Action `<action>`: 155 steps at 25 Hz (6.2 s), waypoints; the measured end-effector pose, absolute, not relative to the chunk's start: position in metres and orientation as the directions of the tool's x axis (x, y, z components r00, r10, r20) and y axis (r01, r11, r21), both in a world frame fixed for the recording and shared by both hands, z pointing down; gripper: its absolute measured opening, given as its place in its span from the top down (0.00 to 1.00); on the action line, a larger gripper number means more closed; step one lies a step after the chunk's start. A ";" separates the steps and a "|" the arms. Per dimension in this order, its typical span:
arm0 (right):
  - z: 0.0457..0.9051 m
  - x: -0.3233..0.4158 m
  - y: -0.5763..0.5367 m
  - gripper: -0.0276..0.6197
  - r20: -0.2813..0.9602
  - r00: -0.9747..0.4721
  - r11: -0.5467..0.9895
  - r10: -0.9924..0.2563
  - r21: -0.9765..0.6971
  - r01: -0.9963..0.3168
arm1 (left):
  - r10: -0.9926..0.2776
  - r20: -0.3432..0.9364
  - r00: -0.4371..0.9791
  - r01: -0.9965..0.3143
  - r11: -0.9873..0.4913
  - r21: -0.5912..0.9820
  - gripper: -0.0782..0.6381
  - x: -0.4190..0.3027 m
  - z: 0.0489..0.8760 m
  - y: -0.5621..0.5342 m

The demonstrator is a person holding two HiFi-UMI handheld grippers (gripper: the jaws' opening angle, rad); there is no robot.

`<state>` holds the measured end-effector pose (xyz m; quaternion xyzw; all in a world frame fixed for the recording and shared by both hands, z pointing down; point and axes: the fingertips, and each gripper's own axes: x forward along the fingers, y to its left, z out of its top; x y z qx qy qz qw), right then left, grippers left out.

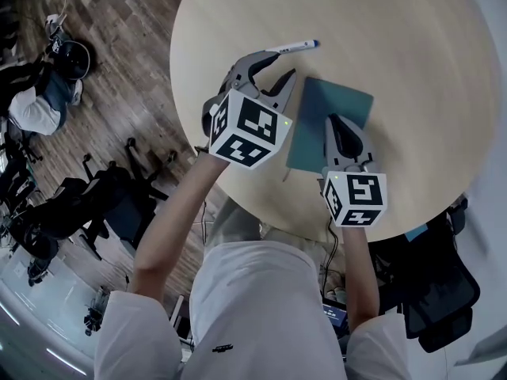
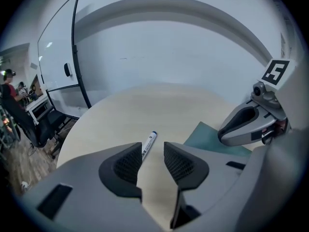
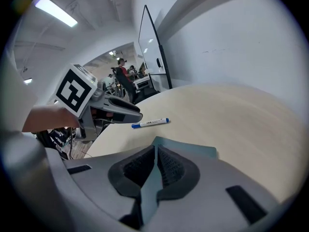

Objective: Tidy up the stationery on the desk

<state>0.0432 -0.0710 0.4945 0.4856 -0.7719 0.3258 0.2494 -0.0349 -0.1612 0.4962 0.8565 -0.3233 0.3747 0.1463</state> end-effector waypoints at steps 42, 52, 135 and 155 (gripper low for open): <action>0.476 0.060 -0.049 0.89 0.668 -0.422 0.313 -0.613 -0.285 -0.906 | -0.336 0.780 0.527 -0.735 -0.641 0.221 0.79 -0.026 0.514 -0.158; 0.465 0.055 -0.025 0.89 0.656 -0.435 0.335 -0.617 -0.281 -0.899 | -0.345 0.753 0.560 -0.813 -0.405 0.419 0.79 -0.037 0.518 -0.102; 0.283 0.047 0.147 0.89 0.554 -0.419 0.261 -0.719 -0.343 -0.902 | -0.489 0.500 0.714 -0.690 -0.614 0.384 0.85 -0.036 0.257 0.152; 0.221 0.031 0.184 0.89 0.464 -0.258 0.180 -0.847 -0.206 -0.962 | -0.402 0.485 0.776 -0.598 -0.713 0.366 0.85 0.005 0.232 0.180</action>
